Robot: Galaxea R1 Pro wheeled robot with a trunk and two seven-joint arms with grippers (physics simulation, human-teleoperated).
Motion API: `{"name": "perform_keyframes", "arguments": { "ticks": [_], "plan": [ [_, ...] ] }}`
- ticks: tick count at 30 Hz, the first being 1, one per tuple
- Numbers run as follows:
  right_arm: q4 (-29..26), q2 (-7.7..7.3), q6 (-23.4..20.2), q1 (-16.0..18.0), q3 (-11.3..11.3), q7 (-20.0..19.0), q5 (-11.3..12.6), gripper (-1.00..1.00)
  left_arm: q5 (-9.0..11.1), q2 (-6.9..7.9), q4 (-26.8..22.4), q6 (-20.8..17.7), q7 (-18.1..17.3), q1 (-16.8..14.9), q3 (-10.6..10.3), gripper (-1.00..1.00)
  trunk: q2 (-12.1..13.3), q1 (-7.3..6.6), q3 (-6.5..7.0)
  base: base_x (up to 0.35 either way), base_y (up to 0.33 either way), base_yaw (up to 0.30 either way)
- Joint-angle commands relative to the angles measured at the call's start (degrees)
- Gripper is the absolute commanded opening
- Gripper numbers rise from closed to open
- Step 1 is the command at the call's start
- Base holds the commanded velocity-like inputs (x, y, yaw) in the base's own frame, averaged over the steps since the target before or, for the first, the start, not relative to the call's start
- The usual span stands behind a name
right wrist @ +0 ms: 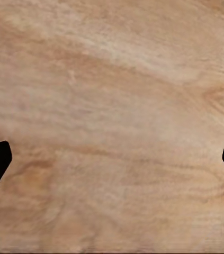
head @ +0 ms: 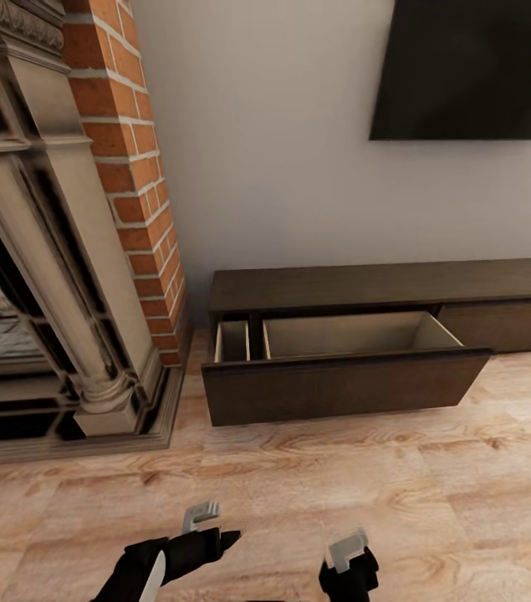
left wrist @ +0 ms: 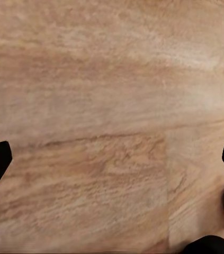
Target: Place each of the two pumpkins and all three candles from the living room inside a cabinet in the living room (use any cabinet), then make sure every cabinet is closed, and position the cauldron so it is next to a table in the living room.
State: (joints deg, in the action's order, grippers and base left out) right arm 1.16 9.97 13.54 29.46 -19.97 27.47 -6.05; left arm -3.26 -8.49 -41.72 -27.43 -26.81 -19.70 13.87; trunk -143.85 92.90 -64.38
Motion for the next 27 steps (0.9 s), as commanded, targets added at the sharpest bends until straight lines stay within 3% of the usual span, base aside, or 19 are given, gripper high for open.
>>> {"name": "perform_keyframes", "arguments": {
  "ticks": [1,11,14,27],
  "plan": [
    [0.17,0.02,0.40,-0.28,0.46,-0.02,-0.26,1.00,-0.01,0.24,0.25,-0.06,-0.38,0.05,0.57,1.00,-0.02,-0.01,-0.05,0.000,0.000,0.000],
    [0.24,0.02,2.31,-3.53,1.21,-3.23,3.00,1.00,3.11,3.49,3.45,2.98,-0.04,0.18,0.88,1.00,0.11,-0.27,2.17,0.000,0.000,0.000],
    [0.24,0.02,2.35,-4.50,1.28,-4.19,3.98,1.00,3.26,4.46,4.41,3.95,0.04,0.19,0.86,1.00,0.15,-0.35,2.83,0.000,0.000,0.000],
    [0.23,0.02,2.37,-5.47,1.28,-5.92,7.36,1.00,3.35,4.58,7.13,8.11,0.09,0.19,0.87,1.00,0.33,-0.68,5.71,0.000,0.000,0.000]
  ]
}}
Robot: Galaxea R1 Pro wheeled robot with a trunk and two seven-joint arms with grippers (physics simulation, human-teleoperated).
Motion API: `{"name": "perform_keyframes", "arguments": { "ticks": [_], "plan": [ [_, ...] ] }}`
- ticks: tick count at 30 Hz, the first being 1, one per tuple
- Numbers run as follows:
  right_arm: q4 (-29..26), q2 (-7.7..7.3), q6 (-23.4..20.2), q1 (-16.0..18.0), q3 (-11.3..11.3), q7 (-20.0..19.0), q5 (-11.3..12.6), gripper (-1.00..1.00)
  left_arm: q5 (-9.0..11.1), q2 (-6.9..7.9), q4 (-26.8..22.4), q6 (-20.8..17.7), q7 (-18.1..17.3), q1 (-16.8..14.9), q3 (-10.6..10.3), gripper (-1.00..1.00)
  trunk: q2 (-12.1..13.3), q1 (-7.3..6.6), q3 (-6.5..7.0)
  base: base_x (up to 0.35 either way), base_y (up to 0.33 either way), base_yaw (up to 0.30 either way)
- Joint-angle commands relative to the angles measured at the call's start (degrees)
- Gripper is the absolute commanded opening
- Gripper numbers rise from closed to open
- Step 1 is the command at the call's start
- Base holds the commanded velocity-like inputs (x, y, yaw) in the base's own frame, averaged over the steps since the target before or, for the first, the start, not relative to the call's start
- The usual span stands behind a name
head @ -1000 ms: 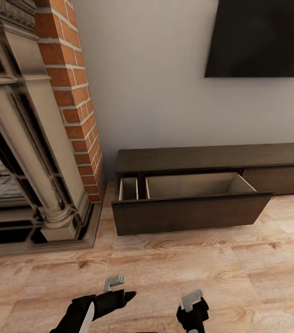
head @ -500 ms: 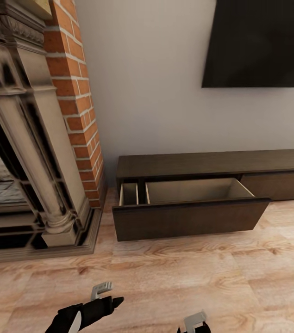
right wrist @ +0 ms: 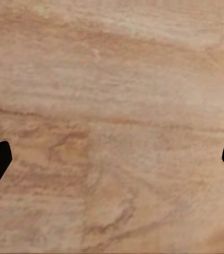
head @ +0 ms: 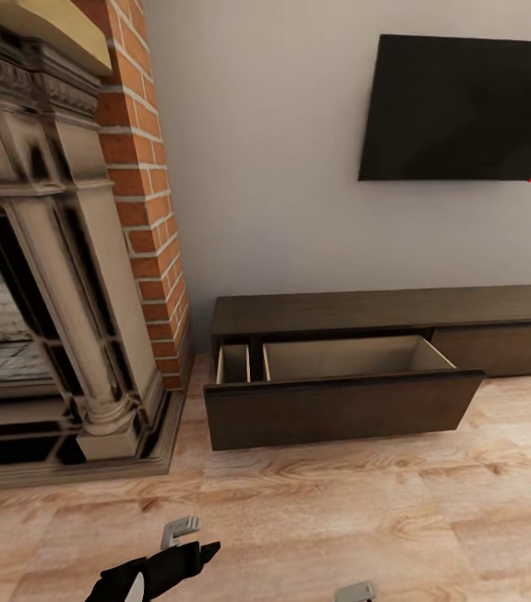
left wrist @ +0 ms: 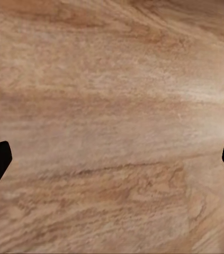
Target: Place each of the two pumpkins and all three candles from the living room inside a cabinet in the living room (use any cabinet), then make sure every cabinet is closed, and position the cauldron so it is next to a table in the living room.
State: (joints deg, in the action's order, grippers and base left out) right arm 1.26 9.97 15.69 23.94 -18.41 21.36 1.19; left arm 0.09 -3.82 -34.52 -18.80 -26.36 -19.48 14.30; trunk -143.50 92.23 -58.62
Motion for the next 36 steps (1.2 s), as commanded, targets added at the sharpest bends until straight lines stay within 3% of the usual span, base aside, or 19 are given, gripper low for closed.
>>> {"name": "perform_keyframes", "arguments": {
  "ticks": [1,8,21,36],
  "plan": [
    [0.14,0.03,0.22,0.05,-0.29,0.19,0.13,1.00,0.00,-0.09,-0.02,-0.20,-0.36,-0.03,0.45,1.00,-0.01,-0.04,0.18,0.000,0.000,0.000],
    [0.15,0.03,0.22,0.05,-0.31,0.18,0.13,1.00,-0.03,-0.13,0.05,0.37,-0.36,-0.03,0.41,1.00,0.09,-0.22,1.94,0.000,0.000,-0.052],
    [0.15,0.03,0.22,0.05,-0.40,0.09,0.13,1.00,-0.09,-0.13,1.63,4.86,-0.18,-0.03,0.38,1.00,0.26,-0.55,5.26,0.000,0.000,-0.071],
    [0.15,0.03,0.22,0.05,-0.40,0.09,0.13,1.00,-0.05,-0.21,1.73,4.95,-0.18,-0.03,0.46,1.00,6.25,-3.83,7.95,0.000,0.000,0.000]
  ]
}}
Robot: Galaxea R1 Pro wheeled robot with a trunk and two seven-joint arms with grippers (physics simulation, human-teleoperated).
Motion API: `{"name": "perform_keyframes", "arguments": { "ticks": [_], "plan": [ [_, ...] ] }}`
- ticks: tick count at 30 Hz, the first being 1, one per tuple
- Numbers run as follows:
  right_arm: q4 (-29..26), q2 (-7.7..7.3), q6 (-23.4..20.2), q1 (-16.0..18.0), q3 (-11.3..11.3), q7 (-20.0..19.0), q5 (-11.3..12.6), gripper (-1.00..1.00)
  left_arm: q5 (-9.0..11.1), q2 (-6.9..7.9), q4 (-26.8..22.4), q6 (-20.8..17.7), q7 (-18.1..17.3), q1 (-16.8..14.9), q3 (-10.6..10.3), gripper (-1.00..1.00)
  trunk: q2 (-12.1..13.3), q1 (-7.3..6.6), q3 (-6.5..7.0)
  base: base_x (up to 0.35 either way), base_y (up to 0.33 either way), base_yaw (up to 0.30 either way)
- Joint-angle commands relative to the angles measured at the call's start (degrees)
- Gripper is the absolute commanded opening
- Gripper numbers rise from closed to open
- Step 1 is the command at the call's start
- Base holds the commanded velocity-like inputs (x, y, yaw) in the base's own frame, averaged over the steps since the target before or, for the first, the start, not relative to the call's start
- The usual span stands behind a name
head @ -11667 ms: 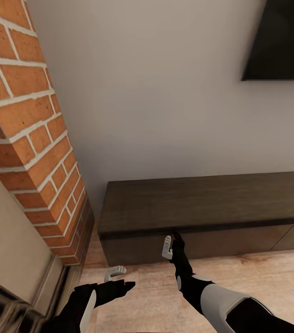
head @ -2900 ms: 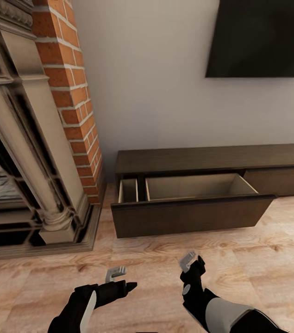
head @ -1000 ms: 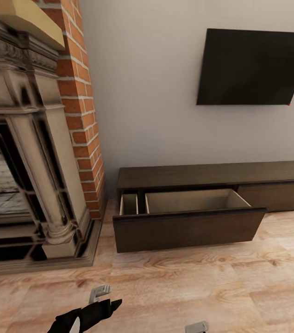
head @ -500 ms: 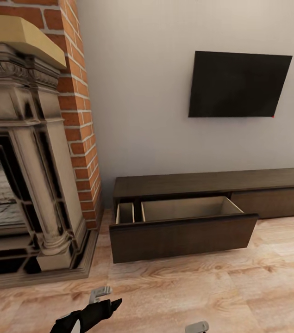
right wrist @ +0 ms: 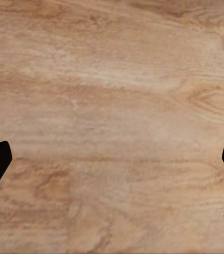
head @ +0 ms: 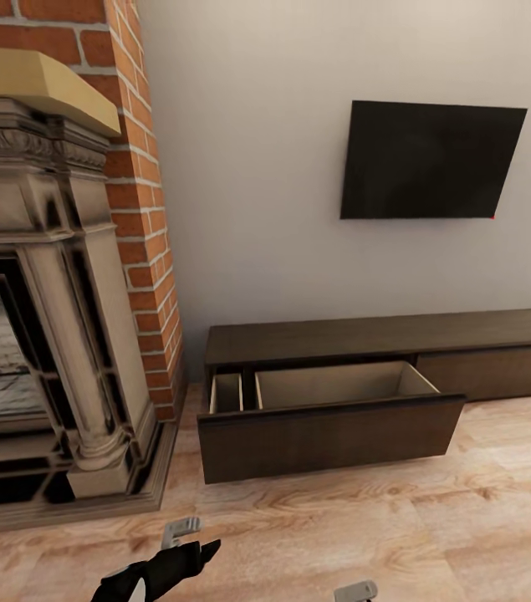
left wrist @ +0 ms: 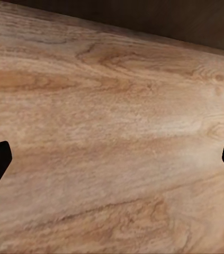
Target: Place each of the two pumpkins and all three candles from the living room inside a cabinet in the living room (use any cabinet), then make sure every cabinet is closed, and position the cauldron so it is next to a table in the living room.
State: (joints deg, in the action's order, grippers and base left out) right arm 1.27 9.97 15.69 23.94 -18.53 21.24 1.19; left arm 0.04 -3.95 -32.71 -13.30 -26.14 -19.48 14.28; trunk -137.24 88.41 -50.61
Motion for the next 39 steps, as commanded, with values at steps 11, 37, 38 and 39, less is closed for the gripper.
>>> {"name": "perform_keyframes", "arguments": {
  "ticks": [11,37,38,39],
  "plan": [
    [0.14,0.03,0.22,0.06,-0.28,0.20,0.13,1.00,0.04,-0.09,0.95,1.65,-0.41,-0.03,0.48,1.00,4.40,-2.43,1.92,0.000,0.000,0.000],
    [0.14,0.03,0.30,0.06,-0.15,0.20,0.13,1.00,0.04,0.96,1.41,2.22,-0.41,-0.03,0.71,1.00,14.83,-8.14,6.59,0.000,0.000,0.000],
    [0.14,0.03,0.30,0.06,-0.17,0.20,0.15,1.00,0.04,0.98,1.44,2.22,-0.39,-0.03,0.73,1.00,15.23,-8.36,6.77,0.000,0.000,0.000],
    [0.14,0.03,0.30,0.06,-0.17,0.20,0.16,1.00,0.04,0.98,1.46,2.22,-0.39,-0.03,0.73,1.00,15.63,-8.58,6.95,0.000,0.000,0.000]
  ]
}}
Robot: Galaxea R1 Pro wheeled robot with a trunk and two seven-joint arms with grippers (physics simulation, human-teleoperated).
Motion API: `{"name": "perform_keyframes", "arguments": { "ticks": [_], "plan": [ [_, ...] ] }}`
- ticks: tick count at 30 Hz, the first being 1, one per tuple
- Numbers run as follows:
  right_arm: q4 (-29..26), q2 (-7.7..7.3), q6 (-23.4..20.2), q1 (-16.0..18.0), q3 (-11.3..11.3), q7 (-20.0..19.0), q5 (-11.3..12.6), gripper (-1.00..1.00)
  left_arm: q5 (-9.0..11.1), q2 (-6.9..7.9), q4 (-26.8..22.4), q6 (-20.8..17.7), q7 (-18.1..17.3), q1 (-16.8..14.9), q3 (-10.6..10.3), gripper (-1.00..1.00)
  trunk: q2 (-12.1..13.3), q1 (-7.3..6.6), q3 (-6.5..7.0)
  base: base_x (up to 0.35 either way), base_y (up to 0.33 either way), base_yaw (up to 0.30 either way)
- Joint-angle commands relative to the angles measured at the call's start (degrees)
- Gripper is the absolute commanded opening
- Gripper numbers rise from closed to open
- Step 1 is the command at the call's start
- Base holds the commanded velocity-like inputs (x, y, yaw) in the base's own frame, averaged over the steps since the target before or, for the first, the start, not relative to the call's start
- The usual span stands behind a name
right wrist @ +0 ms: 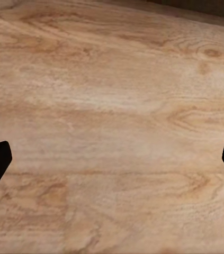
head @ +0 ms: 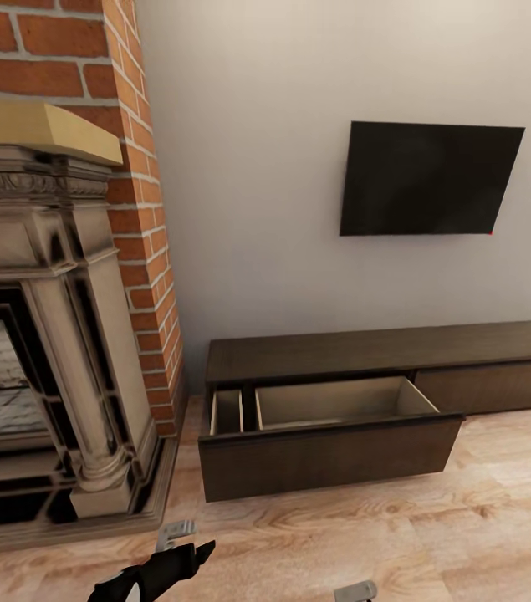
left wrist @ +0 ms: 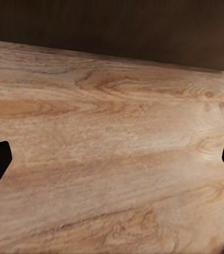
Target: Place each of the two pumpkins and all three candles from the living room inside a cabinet in the living room (use any cabinet), then make sure every cabinet is closed, and position the cauldron so it is next to a table in the living room.
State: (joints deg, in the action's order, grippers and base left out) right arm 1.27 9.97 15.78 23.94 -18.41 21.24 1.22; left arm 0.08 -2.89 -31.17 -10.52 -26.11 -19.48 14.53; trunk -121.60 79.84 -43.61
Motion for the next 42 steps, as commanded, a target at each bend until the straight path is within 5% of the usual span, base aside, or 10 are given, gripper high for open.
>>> {"name": "perform_keyframes", "arguments": {
  "ticks": [1,22,35,42],
  "plan": [
    [0.14,0.03,0.22,0.06,-0.29,0.20,0.14,1.00,0.00,-0.08,-0.07,-0.55,-0.41,-0.03,0.48,1.00,0.39,-0.24,0.12,0.000,0.000,0.000],
    [0.14,0.03,0.22,0.06,-0.31,-1.54,0.19,1.00,0.10,-0.10,0.93,-0.55,-0.42,-0.03,0.50,1.00,8.81,-4.85,3.89,0.000,0.000,0.000],
    [0.14,0.03,0.22,0.06,-0.29,-1.56,0.19,1.00,-0.08,-0.03,1.18,-0.59,-0.66,-0.03,0.43,1.00,8.81,-4.85,3.89,0.000,0.000,0.000],
    [0.14,0.03,0.22,0.06,-0.26,-1.56,0.19,1.00,-0.41,1.29,8.98,2.67,-0.62,-0.03,0.21,1.00,8.81,-4.85,3.89,0.000,0.000,0.000]
  ]
}}
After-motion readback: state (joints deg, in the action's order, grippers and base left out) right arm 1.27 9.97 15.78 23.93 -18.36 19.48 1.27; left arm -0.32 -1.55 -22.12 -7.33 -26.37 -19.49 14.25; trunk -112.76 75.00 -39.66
